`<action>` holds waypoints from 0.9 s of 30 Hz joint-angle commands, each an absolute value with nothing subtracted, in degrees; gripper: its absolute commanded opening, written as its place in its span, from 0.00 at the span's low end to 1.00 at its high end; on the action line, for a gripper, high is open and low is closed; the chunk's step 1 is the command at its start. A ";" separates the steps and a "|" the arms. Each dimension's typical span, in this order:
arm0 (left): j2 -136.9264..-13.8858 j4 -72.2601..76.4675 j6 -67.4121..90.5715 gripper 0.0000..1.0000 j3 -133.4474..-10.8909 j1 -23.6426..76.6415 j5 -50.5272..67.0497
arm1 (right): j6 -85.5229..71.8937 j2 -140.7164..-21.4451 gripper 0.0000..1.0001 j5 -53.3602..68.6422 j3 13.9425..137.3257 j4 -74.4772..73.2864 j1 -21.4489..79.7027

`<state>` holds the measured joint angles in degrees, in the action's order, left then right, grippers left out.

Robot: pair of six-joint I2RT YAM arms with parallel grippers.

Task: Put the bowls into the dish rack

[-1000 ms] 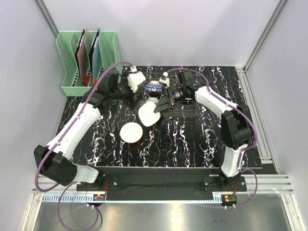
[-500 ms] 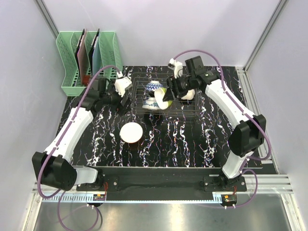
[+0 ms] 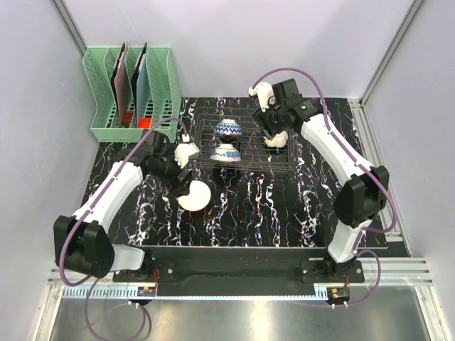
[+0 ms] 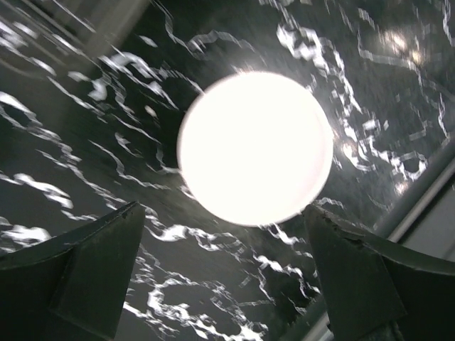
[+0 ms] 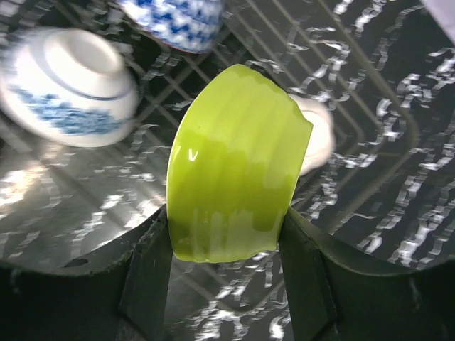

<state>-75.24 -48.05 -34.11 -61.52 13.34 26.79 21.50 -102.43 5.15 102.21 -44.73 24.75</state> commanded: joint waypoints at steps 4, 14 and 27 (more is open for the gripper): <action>-75.58 -51.77 -37.62 0.99 -57.84 13.27 27.51 | 34.52 -108.62 0.00 -7.55 103.45 -36.22 27.68; -77.25 -52.21 -38.58 0.99 -55.72 13.01 26.19 | 47.36 -113.38 0.00 -15.64 102.04 -26.99 32.96; -79.10 -52.21 -39.81 0.99 -54.93 11.25 26.63 | 56.77 -117.07 0.00 -17.14 94.75 -19.34 34.19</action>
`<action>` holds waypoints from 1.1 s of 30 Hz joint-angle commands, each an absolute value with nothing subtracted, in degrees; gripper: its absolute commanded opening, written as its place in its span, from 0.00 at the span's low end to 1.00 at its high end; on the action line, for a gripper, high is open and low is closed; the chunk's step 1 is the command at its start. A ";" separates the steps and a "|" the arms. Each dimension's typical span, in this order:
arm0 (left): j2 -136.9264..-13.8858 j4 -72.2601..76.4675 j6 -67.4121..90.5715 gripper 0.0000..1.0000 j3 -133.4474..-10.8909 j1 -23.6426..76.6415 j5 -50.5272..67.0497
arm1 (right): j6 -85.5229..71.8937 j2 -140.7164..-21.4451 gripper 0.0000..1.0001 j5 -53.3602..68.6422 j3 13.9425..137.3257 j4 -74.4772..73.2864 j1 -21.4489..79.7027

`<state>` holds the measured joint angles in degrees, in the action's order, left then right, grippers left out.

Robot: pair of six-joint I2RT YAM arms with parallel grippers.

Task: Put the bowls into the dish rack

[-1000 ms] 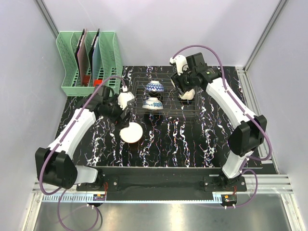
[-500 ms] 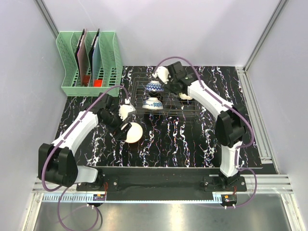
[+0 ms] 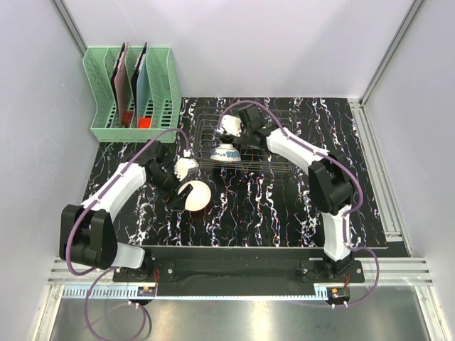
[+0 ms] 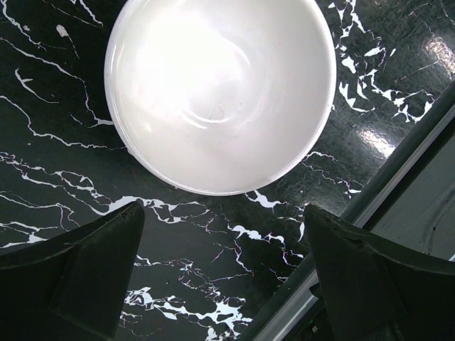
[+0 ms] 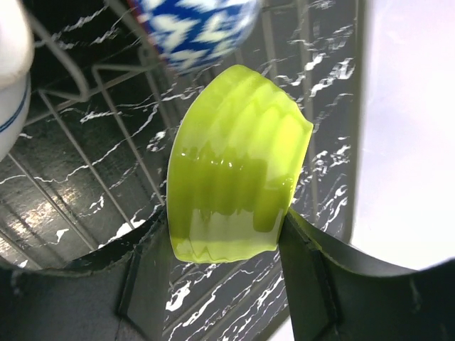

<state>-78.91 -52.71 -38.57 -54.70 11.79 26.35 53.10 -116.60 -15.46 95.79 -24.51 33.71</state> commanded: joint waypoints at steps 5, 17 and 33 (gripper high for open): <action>-79.37 -52.29 -39.81 0.99 -55.28 10.99 26.89 | 57.83 -118.82 0.00 -17.49 94.57 -17.58 34.10; -79.89 -52.21 -39.99 0.99 -54.93 10.81 27.69 | 60.38 -121.99 0.00 -18.72 93.60 -15.73 34.19; -80.16 -52.21 -40.25 0.99 -54.84 10.72 28.56 | 61.00 -122.08 0.80 -20.83 92.11 -15.91 34.10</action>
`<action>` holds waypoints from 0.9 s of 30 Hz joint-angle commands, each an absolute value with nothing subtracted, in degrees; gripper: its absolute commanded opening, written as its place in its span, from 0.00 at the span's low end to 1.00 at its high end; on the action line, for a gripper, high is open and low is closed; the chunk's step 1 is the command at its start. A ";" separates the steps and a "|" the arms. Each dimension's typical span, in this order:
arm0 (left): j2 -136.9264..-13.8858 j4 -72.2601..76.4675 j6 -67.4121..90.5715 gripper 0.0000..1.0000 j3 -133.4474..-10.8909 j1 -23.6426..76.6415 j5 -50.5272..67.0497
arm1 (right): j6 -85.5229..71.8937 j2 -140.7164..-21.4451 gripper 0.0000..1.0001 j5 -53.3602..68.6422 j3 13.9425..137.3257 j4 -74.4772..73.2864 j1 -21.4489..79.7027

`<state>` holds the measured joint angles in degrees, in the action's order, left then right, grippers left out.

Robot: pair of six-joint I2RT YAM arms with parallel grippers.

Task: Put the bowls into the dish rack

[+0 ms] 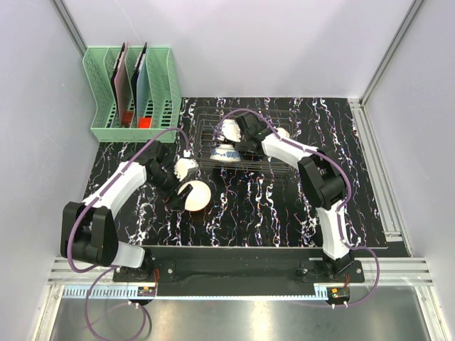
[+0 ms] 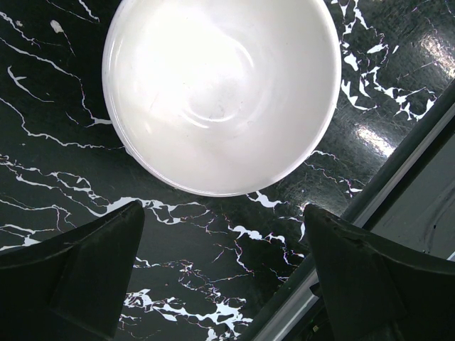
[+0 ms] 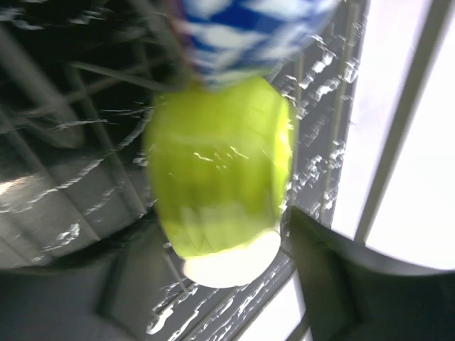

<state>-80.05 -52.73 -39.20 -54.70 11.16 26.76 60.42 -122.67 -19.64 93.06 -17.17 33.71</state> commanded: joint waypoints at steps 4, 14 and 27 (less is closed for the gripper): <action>-80.24 -52.21 -40.17 0.99 -55.02 10.81 28.56 | 61.26 -120.77 0.92 -20.48 92.11 -17.05 34.19; -80.24 -52.21 -40.17 0.99 -55.02 10.81 28.83 | 61.35 -118.92 0.97 -18.20 92.90 -21.53 34.19; -81.38 -52.03 -40.43 0.99 -55.20 10.72 28.65 | 59.85 -116.98 0.98 -13.54 97.38 -30.49 34.19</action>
